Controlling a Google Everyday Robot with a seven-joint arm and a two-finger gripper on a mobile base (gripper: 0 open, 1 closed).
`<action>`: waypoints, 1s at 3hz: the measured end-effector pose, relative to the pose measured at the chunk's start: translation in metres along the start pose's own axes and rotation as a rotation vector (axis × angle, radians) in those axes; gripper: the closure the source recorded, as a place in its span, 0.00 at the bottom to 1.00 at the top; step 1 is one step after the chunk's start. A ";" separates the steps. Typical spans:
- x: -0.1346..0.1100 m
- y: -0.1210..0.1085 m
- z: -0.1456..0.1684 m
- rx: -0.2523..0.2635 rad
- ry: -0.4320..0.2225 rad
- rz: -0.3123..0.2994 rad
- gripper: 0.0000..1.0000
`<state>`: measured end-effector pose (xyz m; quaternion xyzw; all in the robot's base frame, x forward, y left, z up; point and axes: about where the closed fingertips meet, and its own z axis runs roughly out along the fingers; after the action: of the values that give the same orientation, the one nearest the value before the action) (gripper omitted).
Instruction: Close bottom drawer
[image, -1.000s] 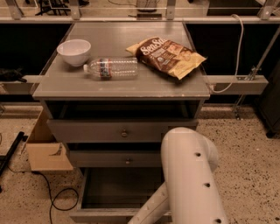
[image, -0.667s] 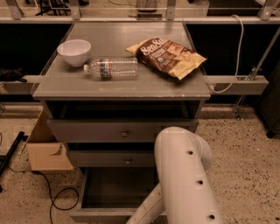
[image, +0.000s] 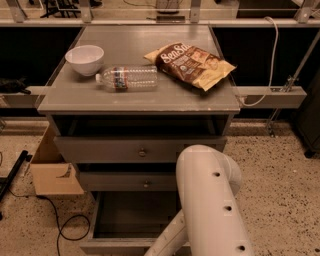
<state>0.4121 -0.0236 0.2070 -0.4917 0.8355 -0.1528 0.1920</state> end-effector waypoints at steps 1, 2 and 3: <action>0.000 0.000 0.000 0.000 0.000 0.000 0.40; 0.000 0.000 0.000 0.000 0.000 0.000 0.71; 0.000 0.000 0.000 0.000 0.000 0.000 0.94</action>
Offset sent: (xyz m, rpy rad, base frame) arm 0.0000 0.0000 0.0000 0.0000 0.0000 0.0000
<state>0.4122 -0.0236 0.2069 -0.4919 0.8354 -0.1528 0.1919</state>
